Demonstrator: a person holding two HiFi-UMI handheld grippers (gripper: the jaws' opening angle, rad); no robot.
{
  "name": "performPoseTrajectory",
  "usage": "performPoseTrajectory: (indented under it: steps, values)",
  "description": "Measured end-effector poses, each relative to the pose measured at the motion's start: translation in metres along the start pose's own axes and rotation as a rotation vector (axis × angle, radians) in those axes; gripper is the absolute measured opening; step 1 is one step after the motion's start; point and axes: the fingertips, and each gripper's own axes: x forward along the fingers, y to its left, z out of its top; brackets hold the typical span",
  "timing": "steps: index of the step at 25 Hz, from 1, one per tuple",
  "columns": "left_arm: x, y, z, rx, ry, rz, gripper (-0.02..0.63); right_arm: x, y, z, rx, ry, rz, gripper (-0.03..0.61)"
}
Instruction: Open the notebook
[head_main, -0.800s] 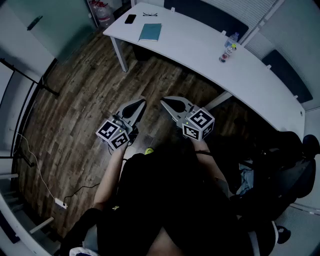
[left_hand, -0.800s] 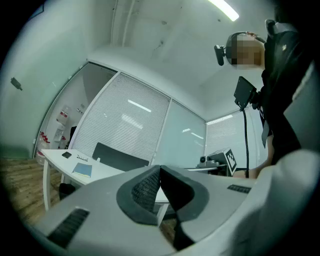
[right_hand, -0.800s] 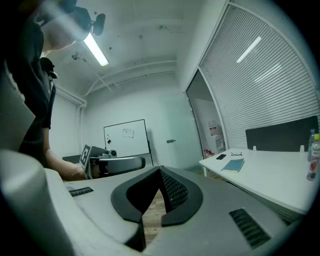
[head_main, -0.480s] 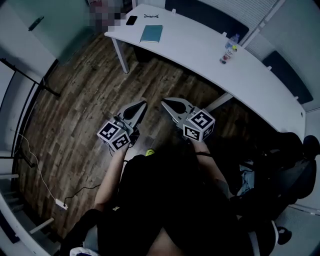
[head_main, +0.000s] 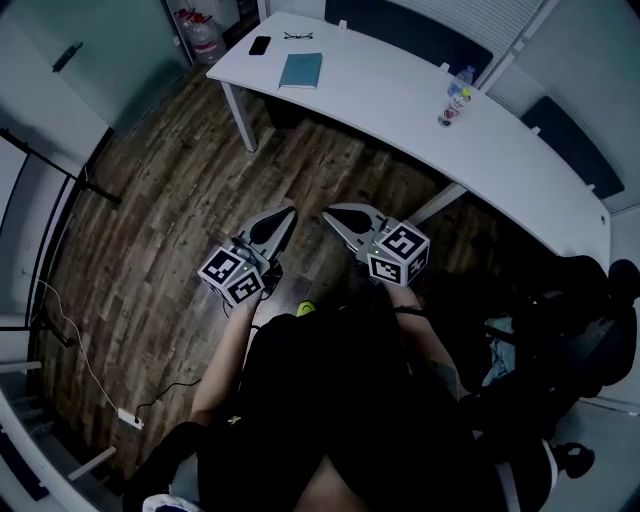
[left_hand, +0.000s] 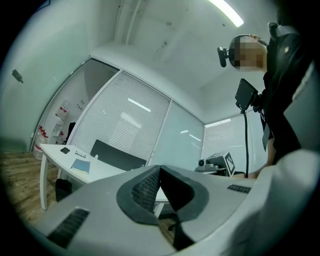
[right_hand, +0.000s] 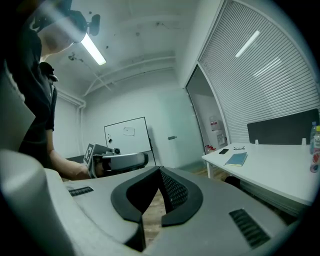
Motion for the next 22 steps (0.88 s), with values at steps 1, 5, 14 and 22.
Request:
performPoseTrajectory:
  steps: [1,5,14,22]
  values:
    - [-0.002,0.001,0.0,-0.005,-0.001,-0.005,0.018,0.002,0.001,-0.002,-0.002,0.003,-0.006,0.011]
    - [-0.007,-0.002,-0.003,0.007,0.0,-0.044,0.018,0.008,0.008,-0.006,-0.022,0.007,-0.024,0.011]
    - [-0.014,0.001,-0.013,-0.001,0.021,-0.042,0.018,0.009,0.005,-0.018,-0.01,0.024,-0.073,0.012]
    - [-0.013,0.035,-0.019,-0.027,0.02,0.055,0.017,0.025,-0.018,-0.026,0.016,0.045,-0.05,0.012]
